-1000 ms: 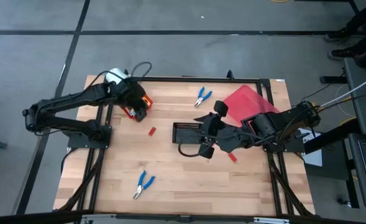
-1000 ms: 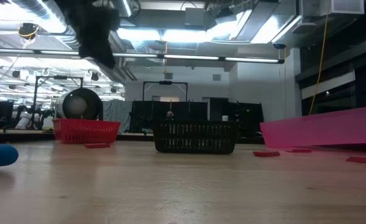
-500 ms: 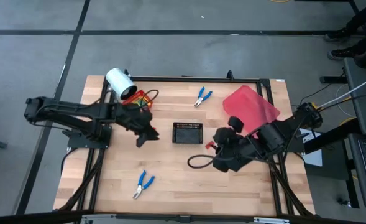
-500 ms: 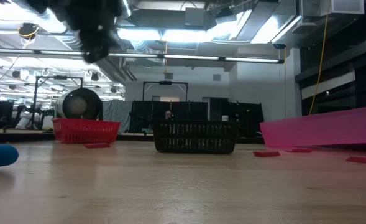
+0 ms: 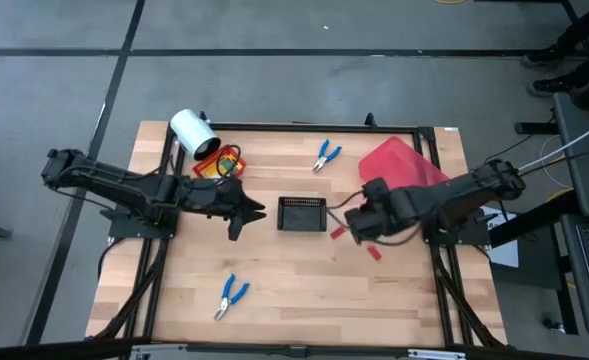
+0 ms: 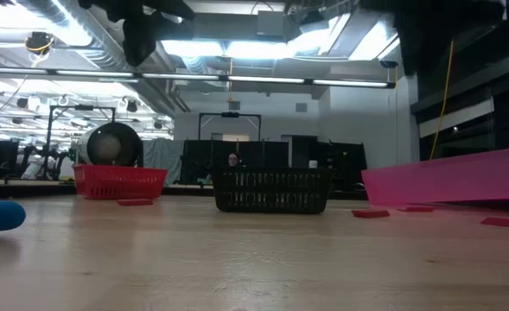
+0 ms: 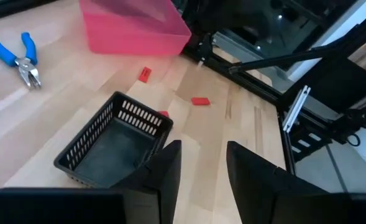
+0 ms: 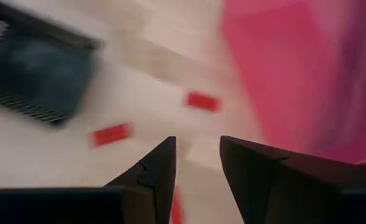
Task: Pick & Place School Supplies
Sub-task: Adjust the pink bin
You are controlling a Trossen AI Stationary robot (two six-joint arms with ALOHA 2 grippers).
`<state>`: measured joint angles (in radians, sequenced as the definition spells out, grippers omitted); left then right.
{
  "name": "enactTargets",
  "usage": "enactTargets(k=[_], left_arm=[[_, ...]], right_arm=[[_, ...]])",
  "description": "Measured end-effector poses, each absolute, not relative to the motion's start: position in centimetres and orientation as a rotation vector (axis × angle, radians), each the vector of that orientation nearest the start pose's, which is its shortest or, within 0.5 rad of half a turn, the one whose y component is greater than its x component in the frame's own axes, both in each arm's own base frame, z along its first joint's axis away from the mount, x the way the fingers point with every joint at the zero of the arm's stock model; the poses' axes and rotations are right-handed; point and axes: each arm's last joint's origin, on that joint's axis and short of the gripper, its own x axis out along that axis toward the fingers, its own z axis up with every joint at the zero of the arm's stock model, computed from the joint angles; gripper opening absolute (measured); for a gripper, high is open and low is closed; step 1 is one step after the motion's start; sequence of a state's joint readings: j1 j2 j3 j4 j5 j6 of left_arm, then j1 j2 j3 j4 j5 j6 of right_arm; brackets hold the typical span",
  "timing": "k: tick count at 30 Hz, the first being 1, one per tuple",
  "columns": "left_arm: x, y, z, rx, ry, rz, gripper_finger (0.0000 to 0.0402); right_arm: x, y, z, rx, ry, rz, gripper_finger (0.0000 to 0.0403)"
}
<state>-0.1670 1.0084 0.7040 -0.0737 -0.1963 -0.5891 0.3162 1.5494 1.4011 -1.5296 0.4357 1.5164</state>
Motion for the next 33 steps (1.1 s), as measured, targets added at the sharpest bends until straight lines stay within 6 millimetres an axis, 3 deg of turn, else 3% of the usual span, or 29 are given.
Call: enactTargets(k=[8, 15, 18, 24, 33], left_arm=[[21.8, -3.8, 27.8, -0.505, 0.318, 0.143, 0.0116], [21.8, -3.8, 27.8, -0.525, 0.313, 0.136, 0.0108], [21.8, -3.9, 27.8, -0.526, 0.316, 0.13, 0.0106], [21.8, -3.9, 27.8, -0.527, 0.316, 0.128, 0.0109], [21.8, -3.9, 27.8, -0.526, 0.318, 0.123, 0.0105]], right_arm=[[24.0, 1.3, 24.9, 0.5, 1.26, -1.266, 0.0095], [24.6, -1.5, 24.1, 0.501, 1.33, -1.166, 0.0036], [24.6, -2.2, 23.9, 0.488, 1.356, -1.141, 0.0029], [24.7, -3.5, 23.1, 0.473, 1.451, -0.94, 0.008], [23.2, -5.1, 21.2, 0.48, 1.545, -0.981, 0.0193]])
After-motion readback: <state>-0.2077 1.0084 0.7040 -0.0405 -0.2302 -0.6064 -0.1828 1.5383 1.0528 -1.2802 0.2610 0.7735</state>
